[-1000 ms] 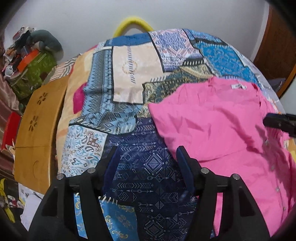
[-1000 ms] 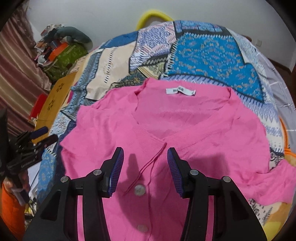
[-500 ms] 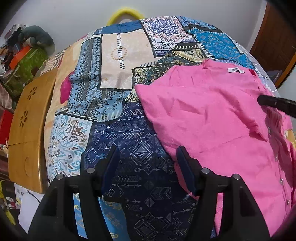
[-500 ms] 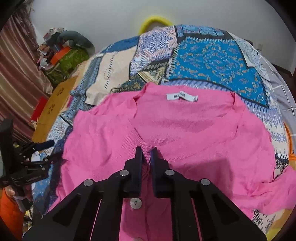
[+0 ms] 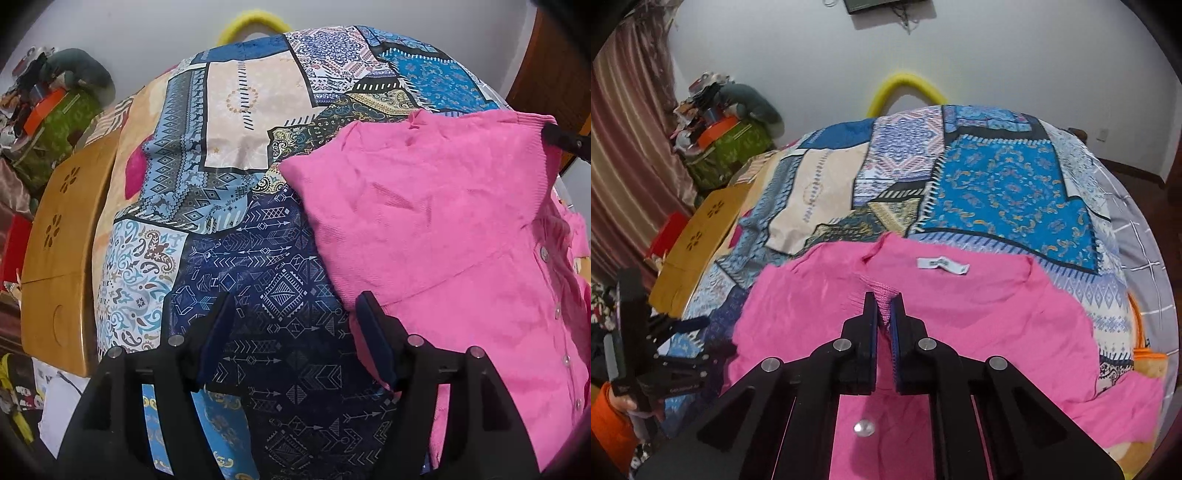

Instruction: Fold small clothes

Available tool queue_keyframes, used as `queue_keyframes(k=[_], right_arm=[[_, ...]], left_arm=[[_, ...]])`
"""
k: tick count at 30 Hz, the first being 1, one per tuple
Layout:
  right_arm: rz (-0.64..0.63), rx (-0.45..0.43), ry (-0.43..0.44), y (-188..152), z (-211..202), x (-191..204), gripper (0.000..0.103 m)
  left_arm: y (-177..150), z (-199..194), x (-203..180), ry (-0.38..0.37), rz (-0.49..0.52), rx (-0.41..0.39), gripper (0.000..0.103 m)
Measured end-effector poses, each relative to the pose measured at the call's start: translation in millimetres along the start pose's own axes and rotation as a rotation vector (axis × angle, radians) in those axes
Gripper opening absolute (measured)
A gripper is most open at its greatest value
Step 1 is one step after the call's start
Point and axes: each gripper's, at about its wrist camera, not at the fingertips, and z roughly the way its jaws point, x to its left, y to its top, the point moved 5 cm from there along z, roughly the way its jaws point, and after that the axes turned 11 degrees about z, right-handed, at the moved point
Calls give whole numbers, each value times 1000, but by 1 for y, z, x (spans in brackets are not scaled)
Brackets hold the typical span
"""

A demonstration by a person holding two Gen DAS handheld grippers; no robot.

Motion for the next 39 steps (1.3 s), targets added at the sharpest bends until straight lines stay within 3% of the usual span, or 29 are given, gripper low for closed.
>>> queue_keyframes(k=[14,25,32,39], right_arm=[[73,99,-34,-19,36,-39,7],[32,97,-58,-20,10,-42,10],[-17,-4,-99,-9,-45,-45,42],[-37,-98,-137,2,-110,-59,50]], left_arm=[[3,3,-4,38,12,-1,73],[13,-12,-13,71,20,-14,73],[32,-51,-30,87,28,-98,73],[52,-98,-59,94,55,-186,73]])
